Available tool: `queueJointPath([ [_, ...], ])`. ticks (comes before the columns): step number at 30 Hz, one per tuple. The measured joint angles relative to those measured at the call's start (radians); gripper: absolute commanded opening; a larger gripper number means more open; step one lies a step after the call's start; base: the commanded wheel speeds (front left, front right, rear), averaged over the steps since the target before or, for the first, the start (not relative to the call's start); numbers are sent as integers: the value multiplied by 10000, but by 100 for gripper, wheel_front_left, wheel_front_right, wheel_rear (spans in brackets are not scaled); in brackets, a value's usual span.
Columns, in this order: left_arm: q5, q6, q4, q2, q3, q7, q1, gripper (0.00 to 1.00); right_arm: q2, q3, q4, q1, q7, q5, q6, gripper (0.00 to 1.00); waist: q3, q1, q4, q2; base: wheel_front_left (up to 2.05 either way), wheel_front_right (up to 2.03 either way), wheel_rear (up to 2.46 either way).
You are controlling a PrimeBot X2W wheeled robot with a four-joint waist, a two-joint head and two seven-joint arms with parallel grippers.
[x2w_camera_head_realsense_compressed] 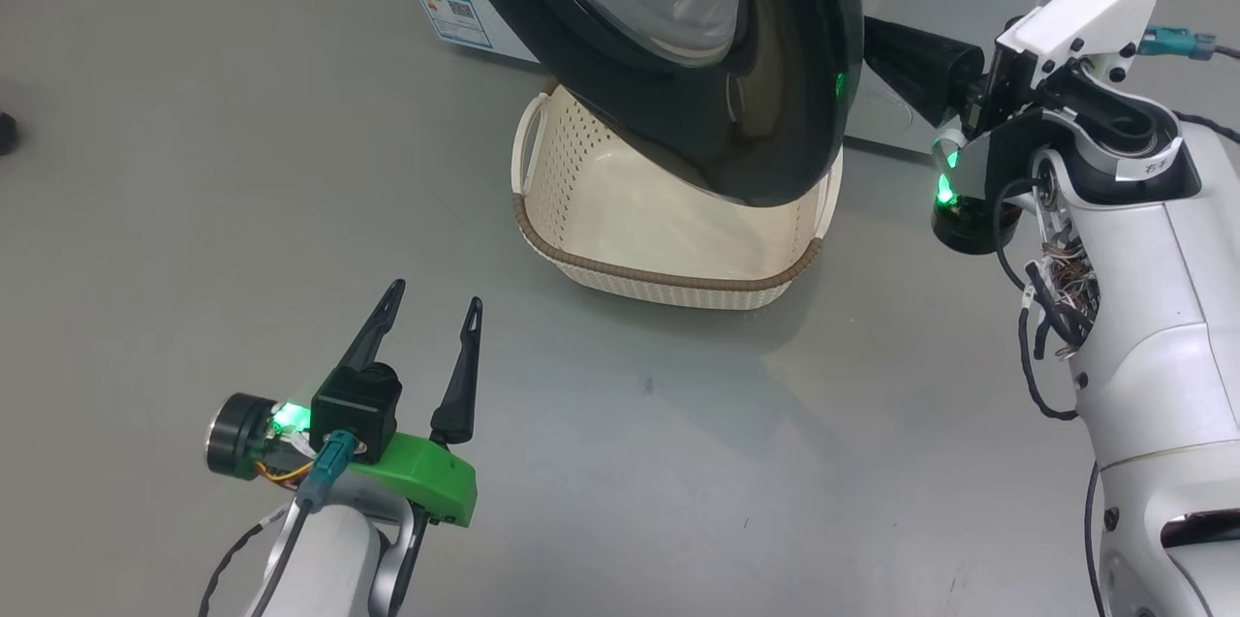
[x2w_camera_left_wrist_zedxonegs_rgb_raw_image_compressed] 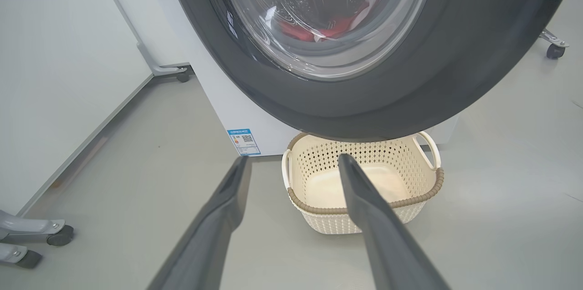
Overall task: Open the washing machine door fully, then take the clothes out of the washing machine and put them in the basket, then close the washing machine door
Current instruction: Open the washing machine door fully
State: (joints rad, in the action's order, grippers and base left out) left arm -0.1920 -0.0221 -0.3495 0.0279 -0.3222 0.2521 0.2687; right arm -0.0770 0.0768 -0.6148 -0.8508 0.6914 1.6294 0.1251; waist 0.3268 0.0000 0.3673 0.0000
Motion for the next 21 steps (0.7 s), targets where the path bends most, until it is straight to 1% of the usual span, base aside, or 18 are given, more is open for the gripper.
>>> queueJointPath([
  [11,6,-6,12,2,33,0,-68,100,4,1212,644,570,29,788,4,0,-188,0,-23,0,0,0,0],
  [21,44,-25,15,4,125,0,-170,100,15,2395,1267,1226,-73,2034,4,0,-314,0,-18,0,0,0,0],
])
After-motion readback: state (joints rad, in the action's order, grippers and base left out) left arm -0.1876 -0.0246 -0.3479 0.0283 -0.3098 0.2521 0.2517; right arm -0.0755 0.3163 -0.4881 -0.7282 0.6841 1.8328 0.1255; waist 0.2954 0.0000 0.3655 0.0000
